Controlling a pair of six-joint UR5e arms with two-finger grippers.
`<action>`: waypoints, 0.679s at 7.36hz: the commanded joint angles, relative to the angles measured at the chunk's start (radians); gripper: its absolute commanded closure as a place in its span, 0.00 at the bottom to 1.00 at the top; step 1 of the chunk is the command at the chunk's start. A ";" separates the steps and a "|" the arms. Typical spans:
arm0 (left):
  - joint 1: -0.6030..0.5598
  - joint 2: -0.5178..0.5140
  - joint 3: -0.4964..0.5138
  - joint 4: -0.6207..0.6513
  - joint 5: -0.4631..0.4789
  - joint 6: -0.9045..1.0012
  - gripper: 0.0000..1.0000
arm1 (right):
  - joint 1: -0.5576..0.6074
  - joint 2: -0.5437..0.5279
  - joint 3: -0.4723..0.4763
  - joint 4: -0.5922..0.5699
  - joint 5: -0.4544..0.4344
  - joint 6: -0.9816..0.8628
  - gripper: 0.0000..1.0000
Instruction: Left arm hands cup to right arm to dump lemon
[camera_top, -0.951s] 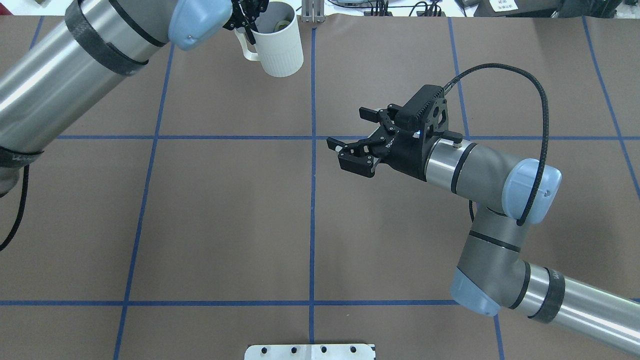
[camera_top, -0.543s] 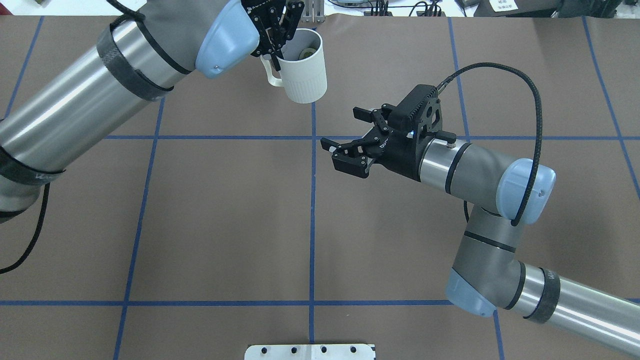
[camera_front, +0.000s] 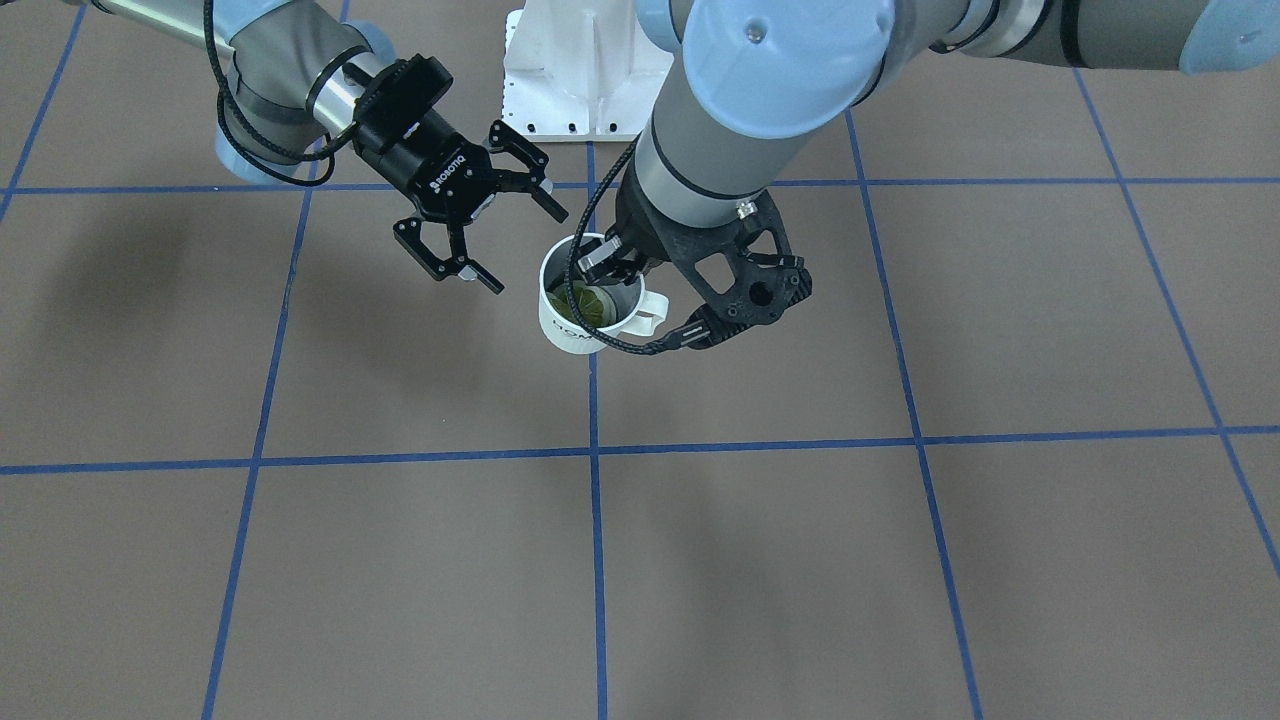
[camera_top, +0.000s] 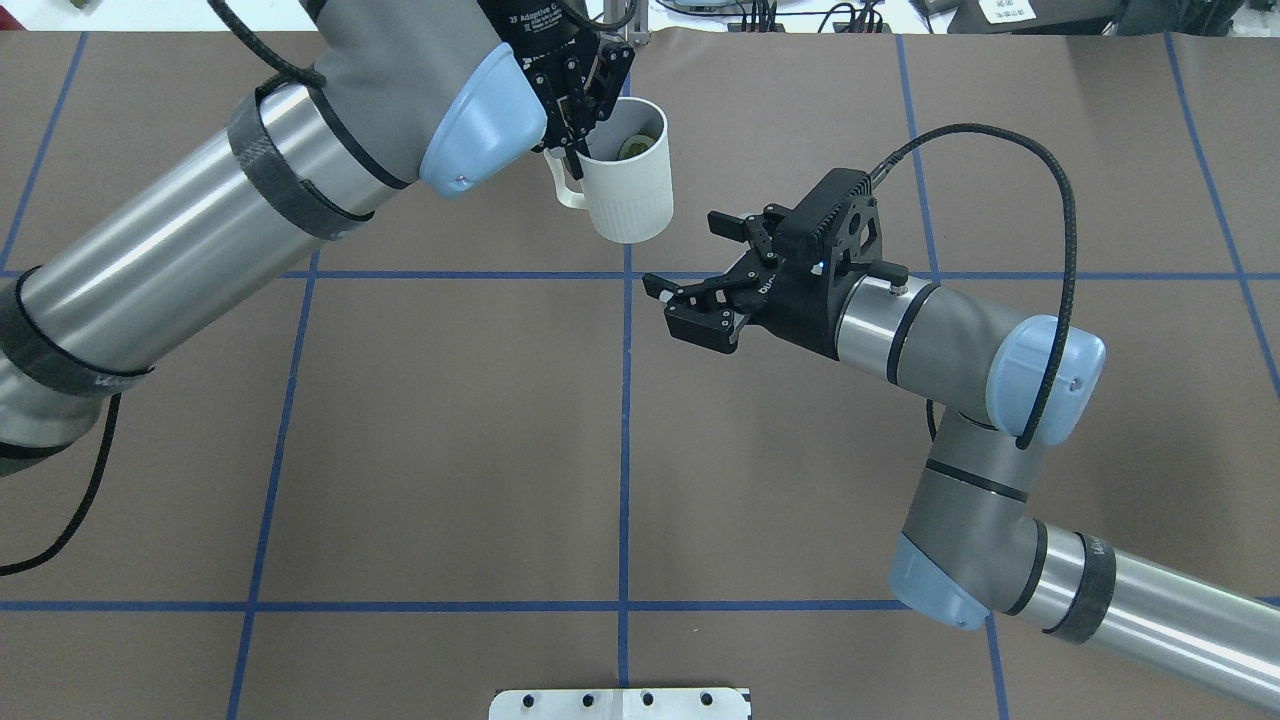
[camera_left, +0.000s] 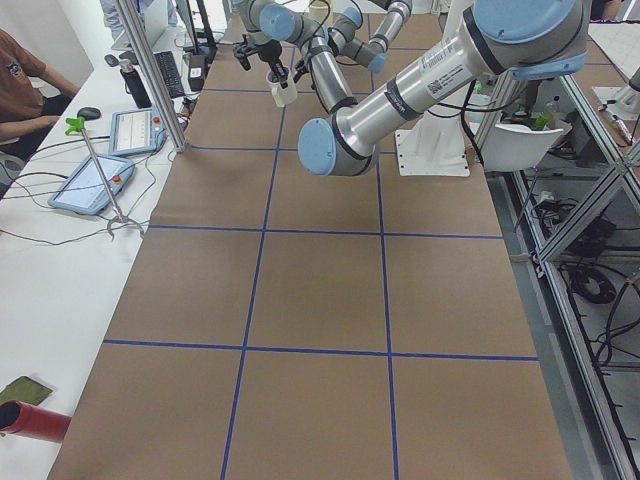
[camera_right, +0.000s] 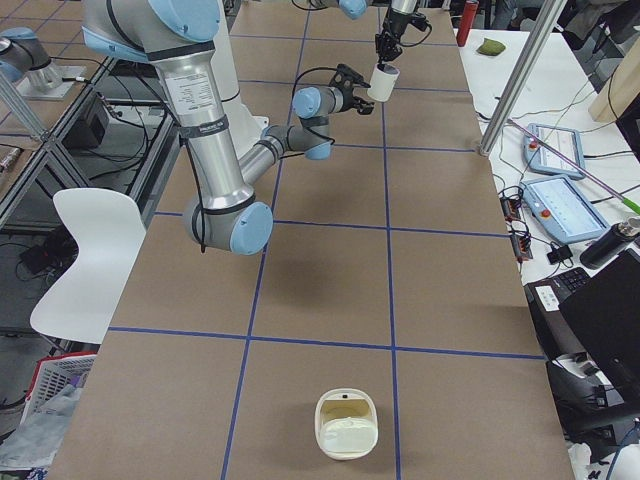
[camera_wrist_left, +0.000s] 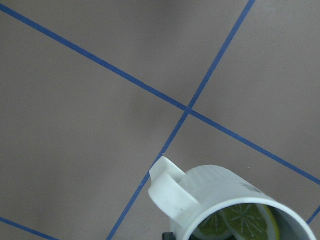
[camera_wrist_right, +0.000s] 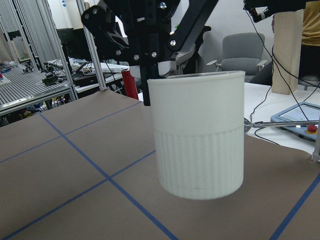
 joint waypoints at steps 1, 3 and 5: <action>0.025 -0.001 -0.002 0.001 0.000 -0.004 1.00 | 0.002 0.001 -0.002 0.000 -0.002 0.000 0.01; 0.034 -0.002 -0.006 0.001 -0.005 -0.006 1.00 | 0.002 0.003 -0.002 -0.001 -0.015 0.000 0.01; 0.039 -0.002 -0.007 0.001 -0.014 -0.006 1.00 | 0.002 0.010 -0.005 -0.003 -0.015 0.000 0.01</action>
